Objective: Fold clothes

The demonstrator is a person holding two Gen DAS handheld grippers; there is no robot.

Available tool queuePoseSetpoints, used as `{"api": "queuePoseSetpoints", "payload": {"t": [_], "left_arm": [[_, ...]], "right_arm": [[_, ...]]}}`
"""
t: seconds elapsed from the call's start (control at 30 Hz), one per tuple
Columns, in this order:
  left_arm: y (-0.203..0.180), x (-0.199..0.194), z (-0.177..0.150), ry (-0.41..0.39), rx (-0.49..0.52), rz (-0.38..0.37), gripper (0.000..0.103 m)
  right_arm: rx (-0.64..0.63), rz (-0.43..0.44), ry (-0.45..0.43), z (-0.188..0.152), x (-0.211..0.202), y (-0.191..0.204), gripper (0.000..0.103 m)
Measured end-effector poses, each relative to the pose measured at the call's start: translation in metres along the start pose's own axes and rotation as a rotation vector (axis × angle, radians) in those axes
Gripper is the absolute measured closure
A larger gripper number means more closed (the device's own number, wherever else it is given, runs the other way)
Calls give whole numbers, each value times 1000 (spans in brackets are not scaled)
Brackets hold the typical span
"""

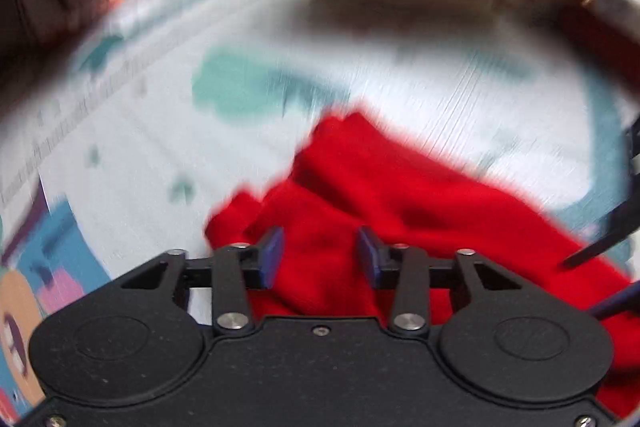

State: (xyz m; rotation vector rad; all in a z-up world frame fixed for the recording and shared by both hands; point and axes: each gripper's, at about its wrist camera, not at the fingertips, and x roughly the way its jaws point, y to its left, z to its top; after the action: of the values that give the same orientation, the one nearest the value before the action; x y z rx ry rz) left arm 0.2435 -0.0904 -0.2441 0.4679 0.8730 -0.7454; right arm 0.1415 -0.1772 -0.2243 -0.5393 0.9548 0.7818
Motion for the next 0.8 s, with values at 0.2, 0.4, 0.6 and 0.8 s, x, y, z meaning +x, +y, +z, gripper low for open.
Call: {"api": "queuePoseSetpoints", "payload": {"t": [0.2, 0.4, 0.6, 0.8], "left_arm": [[68, -31, 16, -96, -188, -15, 69], [63, -17, 9, -98, -159, -39, 71], [44, -13, 15, 1, -120, 56, 66], [-21, -128, -14, -145, 286, -48, 64]], "right_arm": [[-73, 140, 9, 5, -40, -8, 77], [39, 164, -97, -27, -48, -15, 76], [109, 136, -122, -78, -27, -1, 75], [-45, 117, -161, -132, -43, 32, 66]]}}
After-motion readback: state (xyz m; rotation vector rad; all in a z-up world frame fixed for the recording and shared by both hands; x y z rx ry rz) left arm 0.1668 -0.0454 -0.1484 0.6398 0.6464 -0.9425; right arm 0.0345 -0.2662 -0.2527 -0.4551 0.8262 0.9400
